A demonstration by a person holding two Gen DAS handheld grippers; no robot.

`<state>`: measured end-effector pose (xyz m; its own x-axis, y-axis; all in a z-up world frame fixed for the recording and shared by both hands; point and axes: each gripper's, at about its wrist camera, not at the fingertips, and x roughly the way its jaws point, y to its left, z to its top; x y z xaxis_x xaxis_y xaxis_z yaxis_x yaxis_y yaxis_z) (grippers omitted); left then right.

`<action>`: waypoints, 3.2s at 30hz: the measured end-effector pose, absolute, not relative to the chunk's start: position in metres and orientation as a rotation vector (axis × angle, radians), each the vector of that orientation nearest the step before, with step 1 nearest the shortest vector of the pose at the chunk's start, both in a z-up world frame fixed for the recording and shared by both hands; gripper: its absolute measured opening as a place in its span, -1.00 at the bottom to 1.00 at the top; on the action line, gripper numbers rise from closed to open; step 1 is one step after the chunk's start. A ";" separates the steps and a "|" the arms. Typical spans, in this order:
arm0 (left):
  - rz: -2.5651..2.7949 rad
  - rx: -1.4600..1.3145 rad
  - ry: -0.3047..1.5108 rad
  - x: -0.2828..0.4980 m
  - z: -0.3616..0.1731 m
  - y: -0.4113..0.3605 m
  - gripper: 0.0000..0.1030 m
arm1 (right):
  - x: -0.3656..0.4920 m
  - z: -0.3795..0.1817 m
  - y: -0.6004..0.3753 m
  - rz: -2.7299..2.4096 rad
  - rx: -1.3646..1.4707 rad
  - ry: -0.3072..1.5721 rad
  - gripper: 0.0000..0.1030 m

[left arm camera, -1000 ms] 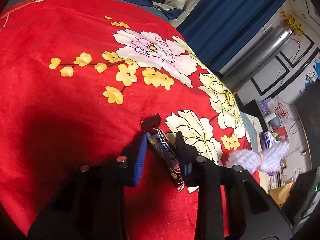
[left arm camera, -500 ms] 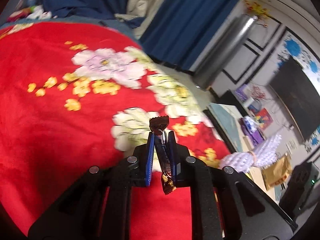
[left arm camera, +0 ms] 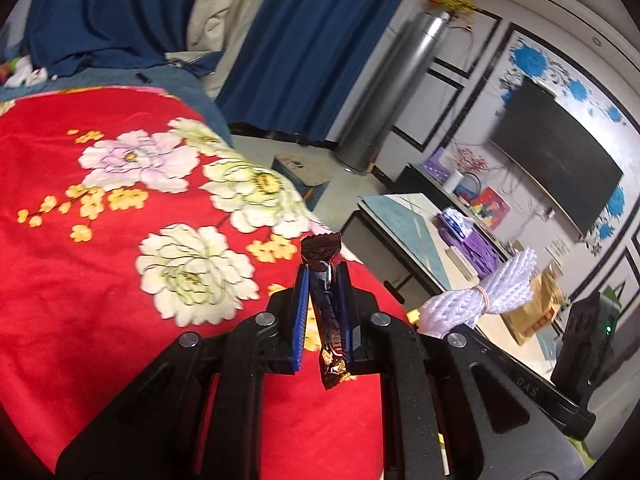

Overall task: Collect trash
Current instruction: 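Carry the chocolate wrapper and foam net over the yellow bin and open both tools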

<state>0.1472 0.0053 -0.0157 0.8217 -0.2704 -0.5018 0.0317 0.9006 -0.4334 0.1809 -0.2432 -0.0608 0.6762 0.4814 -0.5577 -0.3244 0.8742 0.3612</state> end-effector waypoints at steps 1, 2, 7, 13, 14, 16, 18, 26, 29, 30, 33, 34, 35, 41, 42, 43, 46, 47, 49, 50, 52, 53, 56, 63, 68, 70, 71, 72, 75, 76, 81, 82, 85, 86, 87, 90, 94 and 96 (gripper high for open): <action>-0.172 -0.420 0.587 0.145 -0.015 0.002 -0.83 | 0.179 -0.061 -0.247 0.451 0.240 0.691 -0.73; -0.185 -0.410 0.586 0.144 -0.013 -0.003 -0.83 | 0.178 -0.060 -0.251 0.445 0.240 0.690 -0.73; -0.225 -0.372 0.581 0.139 -0.010 -0.023 -0.84 | 0.172 -0.060 -0.266 0.420 0.248 0.685 -0.73; -0.269 -0.334 0.578 0.133 -0.008 -0.042 -0.83 | 0.164 -0.057 -0.286 0.383 0.253 0.674 -0.73; -0.277 -0.324 0.579 0.132 -0.008 -0.046 -0.84 | 0.164 -0.057 -0.288 0.378 0.255 0.671 -0.73; -0.290 -0.318 0.580 0.130 -0.008 -0.051 -0.84 | 0.161 -0.055 -0.293 0.366 0.255 0.664 -0.73; -0.308 -0.304 0.584 0.129 -0.009 -0.059 -0.84 | 0.157 -0.054 -0.299 0.356 0.257 0.658 -0.73; -0.374 -0.248 0.592 0.126 -0.011 -0.091 -0.83 | 0.148 -0.055 -0.327 0.301 0.275 0.645 -0.73; -0.397 -0.227 0.597 0.127 -0.012 -0.103 -0.83 | 0.144 -0.057 -0.340 0.277 0.283 0.644 -0.73; -0.403 -0.220 0.599 0.128 -0.012 -0.107 -0.83 | 0.144 -0.058 -0.343 0.269 0.287 0.644 -0.73; -0.424 -0.197 0.602 0.128 -0.013 -0.120 -0.83 | 0.142 -0.061 -0.354 0.244 0.294 0.647 -0.73; -0.433 -0.191 0.604 0.129 -0.013 -0.125 -0.83 | 0.142 -0.062 -0.356 0.240 0.296 0.648 -0.73; -0.441 -0.183 0.605 0.129 -0.013 -0.129 -0.83 | 0.140 -0.063 -0.360 0.233 0.300 0.648 -0.73; -0.476 -0.145 0.616 0.134 -0.015 -0.155 -0.83 | 0.136 -0.073 -0.379 0.195 0.320 0.662 -0.73; -0.481 -0.140 0.618 0.135 -0.015 -0.158 -0.83 | 0.135 -0.075 -0.382 0.190 0.325 0.666 -0.73; -0.490 -0.130 0.620 0.136 -0.016 -0.163 -0.83 | 0.134 -0.077 -0.385 0.186 0.328 0.669 -0.73; -0.505 -0.115 0.628 0.138 -0.019 -0.174 -0.83 | 0.133 -0.082 -0.390 0.173 0.333 0.679 -0.73; -0.511 -0.106 0.633 0.140 -0.021 -0.179 -0.83 | 0.133 -0.084 -0.393 0.168 0.337 0.684 -0.73; -0.518 -0.094 0.635 0.142 -0.023 -0.185 -0.83 | 0.132 -0.088 -0.396 0.163 0.341 0.692 -0.73; -0.524 -0.087 0.640 0.143 -0.024 -0.190 -0.83 | 0.131 -0.090 -0.397 0.159 0.342 0.699 -0.73; -0.530 -0.080 0.642 0.145 -0.025 -0.195 -0.83 | 0.131 -0.094 -0.399 0.159 0.342 0.712 -0.73; -0.534 -0.072 0.645 0.146 -0.027 -0.198 -0.83 | 0.131 -0.097 -0.400 0.158 0.340 0.723 -0.73; -0.540 -0.063 0.654 0.152 -0.031 -0.203 -0.83 | 0.130 -0.104 -0.399 0.158 0.339 0.749 -0.73; -0.549 -0.040 0.678 0.162 -0.040 -0.217 -0.83 | 0.130 -0.118 -0.394 0.174 0.336 0.808 -0.73; -0.553 -0.028 0.685 0.171 -0.043 -0.224 -0.83 | 0.129 -0.128 -0.392 0.182 0.337 0.847 -0.72; -0.553 -0.023 0.689 0.175 -0.044 -0.228 -0.83 | 0.129 -0.131 -0.390 0.191 0.340 0.861 -0.72; -0.554 -0.023 0.692 0.177 -0.044 -0.231 -0.83 | 0.128 -0.132 -0.389 0.193 0.339 0.864 -0.72; -0.559 -0.024 0.697 0.180 -0.045 -0.233 -0.83 | 0.128 -0.133 -0.389 0.196 0.340 0.867 -0.70; -0.561 -0.018 0.710 0.188 -0.049 -0.238 -0.83 | 0.128 -0.137 -0.388 0.208 0.342 0.878 -0.68; -0.561 -0.018 0.716 0.192 -0.050 -0.241 -0.83 | 0.129 -0.138 -0.388 0.210 0.345 0.882 -0.68; -0.568 -0.017 0.746 0.206 -0.054 -0.249 -0.83 | 0.131 -0.140 -0.389 0.216 0.360 0.885 -0.64; -0.570 -0.016 0.749 0.208 -0.055 -0.249 -0.83 | 0.131 -0.141 -0.390 0.217 0.364 0.884 -0.64; -0.569 -0.014 0.759 0.214 -0.056 -0.252 -0.82 | 0.132 -0.140 -0.390 0.224 0.366 0.881 -0.62; -0.568 -0.018 0.762 0.216 -0.057 -0.253 -0.82 | 0.132 -0.140 -0.390 0.226 0.367 0.881 -0.60; -0.568 -0.019 0.766 0.218 -0.057 -0.253 -0.82 | 0.132 -0.141 -0.390 0.225 0.367 0.880 -0.58; -0.571 -0.017 0.775 0.223 -0.058 -0.256 -0.82 | 0.131 -0.140 -0.391 0.222 0.369 0.874 -0.51; -0.577 -0.018 0.785 0.227 -0.058 -0.258 -0.74 | 0.130 -0.139 -0.394 0.209 0.373 0.864 -0.25; -0.582 -0.011 0.799 0.227 -0.059 -0.260 -0.42 | 0.128 -0.137 -0.396 0.197 0.367 0.858 -0.14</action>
